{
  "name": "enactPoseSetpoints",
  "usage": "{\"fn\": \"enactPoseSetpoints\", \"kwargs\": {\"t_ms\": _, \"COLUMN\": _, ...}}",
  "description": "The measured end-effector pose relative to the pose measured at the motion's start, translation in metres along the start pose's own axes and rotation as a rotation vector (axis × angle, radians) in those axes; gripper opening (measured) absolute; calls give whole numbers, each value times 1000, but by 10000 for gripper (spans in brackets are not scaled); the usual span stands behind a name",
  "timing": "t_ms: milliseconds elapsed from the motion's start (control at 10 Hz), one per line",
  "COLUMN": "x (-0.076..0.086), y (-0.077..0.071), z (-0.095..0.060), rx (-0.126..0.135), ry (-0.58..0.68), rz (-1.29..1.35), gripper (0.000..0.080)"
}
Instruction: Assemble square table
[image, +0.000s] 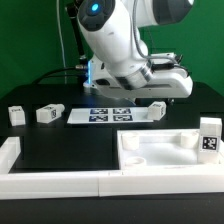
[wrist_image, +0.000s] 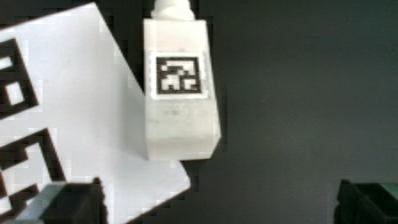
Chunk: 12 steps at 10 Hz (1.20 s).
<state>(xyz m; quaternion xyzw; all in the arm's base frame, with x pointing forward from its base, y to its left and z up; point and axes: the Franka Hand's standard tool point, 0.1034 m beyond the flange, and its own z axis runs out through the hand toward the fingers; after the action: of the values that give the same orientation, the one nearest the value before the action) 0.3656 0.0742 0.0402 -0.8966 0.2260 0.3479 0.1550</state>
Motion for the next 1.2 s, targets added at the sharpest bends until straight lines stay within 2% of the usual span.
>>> {"fn": "enactPoseSetpoints", "kwargs": {"t_ms": 400, "x": 0, "y": 1, "z": 2, "rx": 0, "ry": -4, "rz": 2, "gripper": 649}}
{"fn": "enactPoseSetpoints", "kwargs": {"t_ms": 500, "x": -2, "y": 5, "z": 17, "rx": 1, "ry": -21, "rz": 18, "gripper": 649}}
{"fn": "enactPoseSetpoints", "kwargs": {"t_ms": 600, "x": -5, "y": 6, "z": 31, "rx": -14, "ry": -35, "rz": 18, "gripper": 649}}
{"fn": "enactPoseSetpoints", "kwargs": {"t_ms": 800, "x": -9, "y": 15, "z": 46, "rx": -11, "ry": -65, "rz": 30, "gripper": 649}}
{"fn": "enactPoseSetpoints", "kwargs": {"t_ms": 900, "x": -10, "y": 17, "z": 51, "rx": -19, "ry": -72, "rz": 35, "gripper": 649}}
{"fn": "enactPoseSetpoints", "kwargs": {"t_ms": 1100, "x": -9, "y": 17, "z": 50, "rx": -17, "ry": -71, "rz": 37, "gripper": 647}}
{"fn": "enactPoseSetpoints", "kwargs": {"t_ms": 1200, "x": -9, "y": 18, "z": 50, "rx": -17, "ry": -72, "rz": 37, "gripper": 486}}
